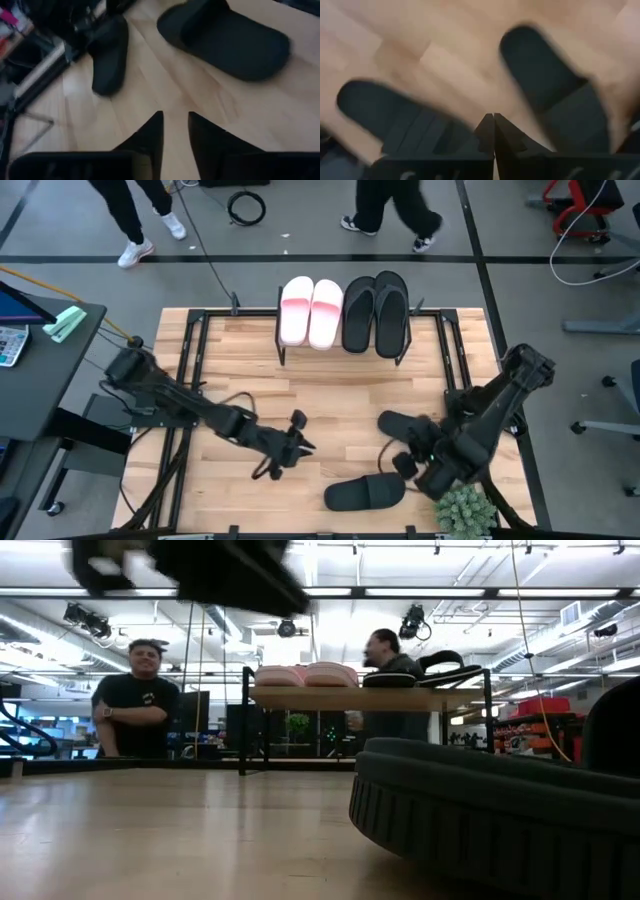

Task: Pick and place slides into the shelf
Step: Move the bottom black slide to the middle right of the table

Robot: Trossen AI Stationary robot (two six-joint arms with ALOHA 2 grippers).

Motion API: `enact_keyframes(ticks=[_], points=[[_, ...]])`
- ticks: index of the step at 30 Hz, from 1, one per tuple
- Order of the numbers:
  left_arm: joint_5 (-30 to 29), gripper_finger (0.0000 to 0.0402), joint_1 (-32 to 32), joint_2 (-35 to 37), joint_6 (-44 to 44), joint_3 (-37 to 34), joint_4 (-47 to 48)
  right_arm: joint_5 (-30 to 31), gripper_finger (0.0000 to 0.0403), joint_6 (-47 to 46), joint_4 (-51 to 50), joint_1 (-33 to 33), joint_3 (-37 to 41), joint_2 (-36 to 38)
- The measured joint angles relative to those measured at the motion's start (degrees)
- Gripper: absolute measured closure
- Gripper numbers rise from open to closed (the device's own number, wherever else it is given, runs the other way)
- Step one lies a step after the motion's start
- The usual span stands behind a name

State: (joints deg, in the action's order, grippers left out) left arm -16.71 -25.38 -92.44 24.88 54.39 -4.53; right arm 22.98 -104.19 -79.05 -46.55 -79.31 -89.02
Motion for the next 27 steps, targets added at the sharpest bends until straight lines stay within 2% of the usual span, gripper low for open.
enact_keyframes(ticks=[3, 5, 9, 12, 16, 21, 27], points=[[0.56, 0.0274, 0.58, -5.82, 3.16, 0.15, -10.23, -0.95, 0.0402, -3.85, 3.12, -2.29, 0.00, -2.07], [3.36, 0.0252, 0.61, -9.08, 3.33, 1.83, -15.06, -1.08, 0.0402, -6.27, 5.24, -3.82, 0.00, -3.54], [11.52, 0.0214, 0.36, -14.08, 3.40, 7.43, -15.54, -2.78, 0.0402, -9.01, 8.75, -5.39, 0.00, -6.83], [14.18, 0.0196, -0.33, -18.37, 3.67, 12.40, -15.65, -4.61, 0.0402, -10.25, 11.30, -5.74, -0.02, -9.45], [14.34, 0.0186, -0.79, -23.45, 5.91, 18.54, -14.51, -5.23, 0.0402, -10.02, 15.05, -5.72, -0.02, -12.60], [14.25, 0.0186, -0.17, -27.56, 5.82, 24.62, -12.41, -9.33, 0.0402, -10.83, 15.64, -5.89, -0.02, -14.80], [14.23, 0.0197, 1.98, -31.79, 5.36, 28.28, -12.57, -6.87, 0.0402, -11.77, 13.87, -8.36, -0.02, -13.33]])
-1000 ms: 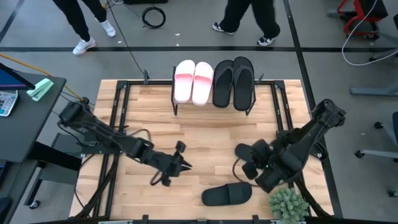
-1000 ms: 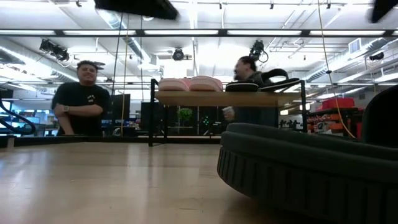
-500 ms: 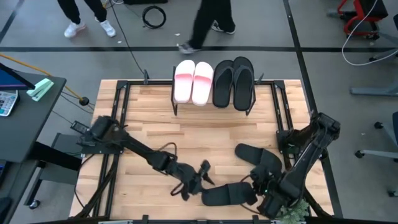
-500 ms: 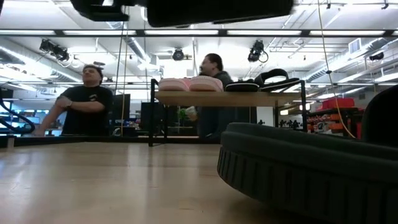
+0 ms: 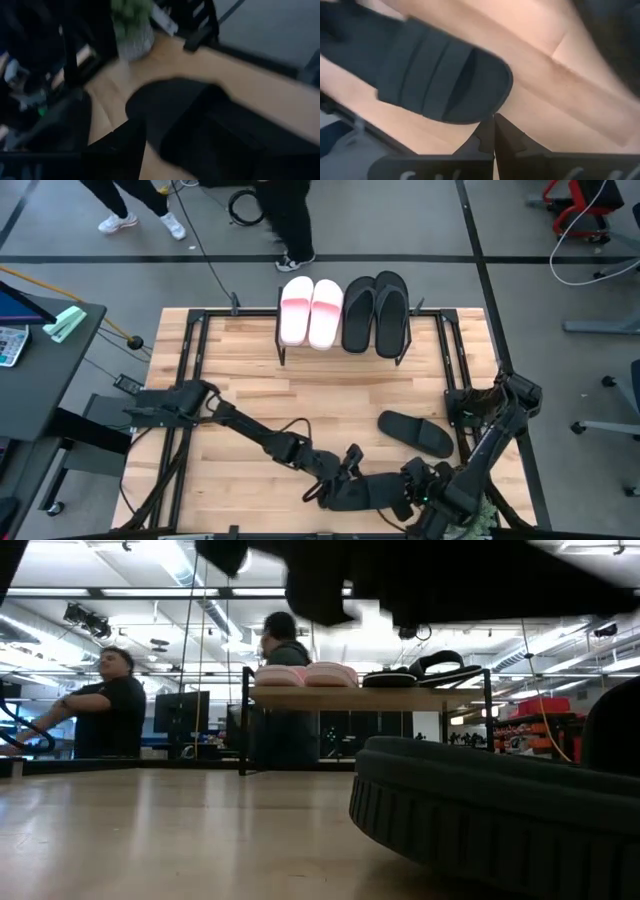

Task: Pick and place slides into the shelf
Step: Move the bottom black slide to the middle right of the table

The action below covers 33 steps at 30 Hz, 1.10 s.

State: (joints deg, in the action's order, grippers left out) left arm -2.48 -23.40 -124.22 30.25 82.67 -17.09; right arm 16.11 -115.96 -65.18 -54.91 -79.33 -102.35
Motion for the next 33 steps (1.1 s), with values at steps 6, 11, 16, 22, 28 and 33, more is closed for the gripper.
enact_keyframes(ticks=[6, 11, 16, 22, 28, 33], points=[[-0.03, 0.0199, 2.24, -2.01, -2.55, -0.25, -0.01, 10.73, 0.0402, -2.99, -8.35, -4.25, 0.00, 6.35], [0.25, 0.0207, 3.98, -2.47, -2.90, -0.13, -2.75, 21.41, 0.0402, -2.87, -12.30, -5.74, 0.00, 10.11], [1.59, 0.0209, 4.76, -3.08, -5.74, -0.20, -2.03, 24.27, 0.0402, 0.67, -12.38, -4.72, 0.00, 11.58], [2.06, 0.0210, 4.52, -3.08, -5.60, -0.17, -2.62, 24.37, 0.0401, 3.95, -12.39, -2.98, 0.00, 11.75], [1.89, 0.0211, 3.68, -4.31, -7.27, -0.22, -2.56, 24.38, 0.0401, 5.68, -12.42, -2.41, 0.00, 11.74], [1.91, 0.0210, 2.69, -6.57, -7.78, -0.15, -6.91, 24.38, 0.0401, 5.68, -12.44, -2.36, 0.00, 11.74]])
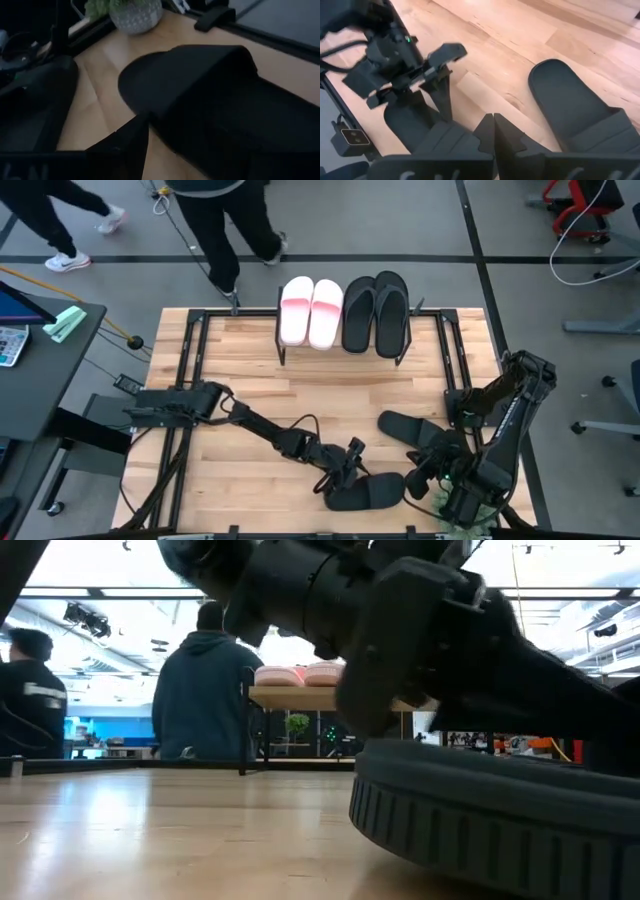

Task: Pick and place slides into the shelf
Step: Move the bottom black slide to the middle right of the table

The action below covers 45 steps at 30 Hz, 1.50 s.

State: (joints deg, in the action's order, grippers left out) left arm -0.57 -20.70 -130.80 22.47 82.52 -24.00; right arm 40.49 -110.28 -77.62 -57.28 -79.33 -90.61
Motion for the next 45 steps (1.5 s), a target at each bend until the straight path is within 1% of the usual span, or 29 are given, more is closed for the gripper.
enact_keyframes(ticks=[4, 9, 14, 24, 27, 30, 32, 38, 41, 45], points=[[-0.21, 0.0213, 0.08, -0.58, -0.40, 0.00, -4.77, 0.00, 0.0401, -0.02, 0.04, 0.02, 0.00, 0.00], [-0.06, 0.0232, 1.35, -0.59, -1.08, -0.04, -6.19, -0.07, 0.0401, 0.00, 0.08, 0.00, 0.00, 0.00], [-0.34, 0.0254, 2.52, -0.57, -2.35, -0.03, -4.49, -0.04, 0.0401, 0.04, 0.08, 0.02, 0.00, 0.00], [-0.21, 0.0279, 2.57, -0.57, -2.35, -0.02, -4.85, -0.04, 0.0401, 0.94, 0.08, 0.01, 0.00, 0.00], [0.94, 0.0282, 2.59, -0.57, -2.35, -0.02, -4.86, -0.93, 0.0401, 0.55, 1.13, 0.03, 0.00, 0.00], [1.47, 0.0281, 2.31, -0.57, -2.31, -0.02, -4.99, -4.16, 0.0401, 0.84, 3.28, 0.44, 0.00, -0.04], [1.49, 0.0278, 2.11, -0.57, -2.28, -0.02, -5.54, -5.07, 0.0401, 0.87, 4.02, 0.78, 0.00, -0.35], [1.69, 0.0273, 2.11, -0.57, -2.24, -0.02, -7.21, -4.93, 0.0401, 1.01, 3.97, 1.30, 0.00, -0.68], [1.65, 0.0279, 2.16, -0.57, -2.17, -0.02, -8.55, -4.86, 0.0401, 1.89, 3.97, 1.29, 0.00, -0.68], [1.65, 0.0290, 2.16, -0.57, -2.17, -0.02, -7.72, -4.83, 0.0401, 2.05, 3.95, 1.29, 0.00, -0.68]])
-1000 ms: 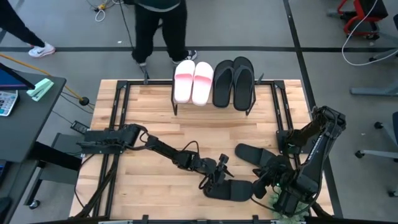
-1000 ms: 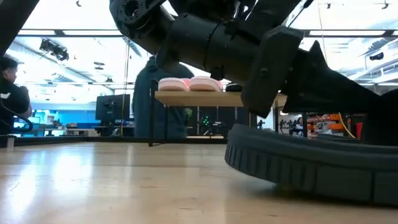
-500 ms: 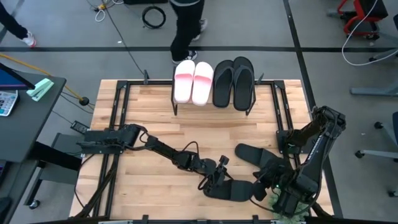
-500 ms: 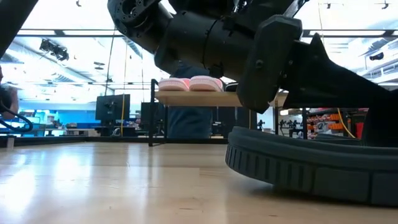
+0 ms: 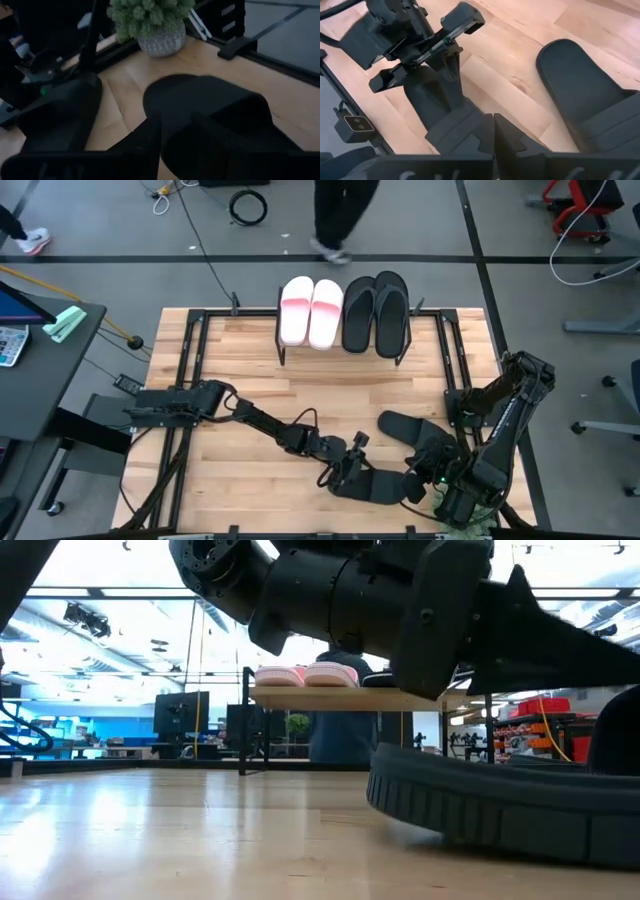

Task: Pick and place slides into the shelf
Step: Move the bottom black slide to the middle right of the table

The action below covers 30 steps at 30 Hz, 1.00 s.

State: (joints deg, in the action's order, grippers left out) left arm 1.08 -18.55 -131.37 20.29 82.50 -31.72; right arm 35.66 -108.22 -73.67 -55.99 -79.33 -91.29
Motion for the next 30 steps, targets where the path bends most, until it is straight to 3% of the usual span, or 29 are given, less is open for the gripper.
enact_keyframes(ticks=[4, 13, 19, 30], points=[[0.00, 0.0290, -0.02, 0.15, -0.02, 0.11, 5.65, -0.38, 0.0401, 0.00, 0.74, 0.00, 0.00, -0.02], [-0.22, 0.0296, -0.33, 4.09, -5.60, -0.07, 10.60, -7.88, 0.0401, -1.81, 11.75, 0.59, -0.02, -3.38], [-0.22, 0.0312, -0.31, 14.56, -6.21, 0.04, 27.15, -11.35, 0.0392, -3.08, 12.14, 2.45, 0.00, -9.20], [-3.23, 0.0333, 0.39, 33.28, -5.71, 0.00, 58.04, -11.34, 0.0312, -4.46, 22.55, 2.19, 0.00, -10.23]])
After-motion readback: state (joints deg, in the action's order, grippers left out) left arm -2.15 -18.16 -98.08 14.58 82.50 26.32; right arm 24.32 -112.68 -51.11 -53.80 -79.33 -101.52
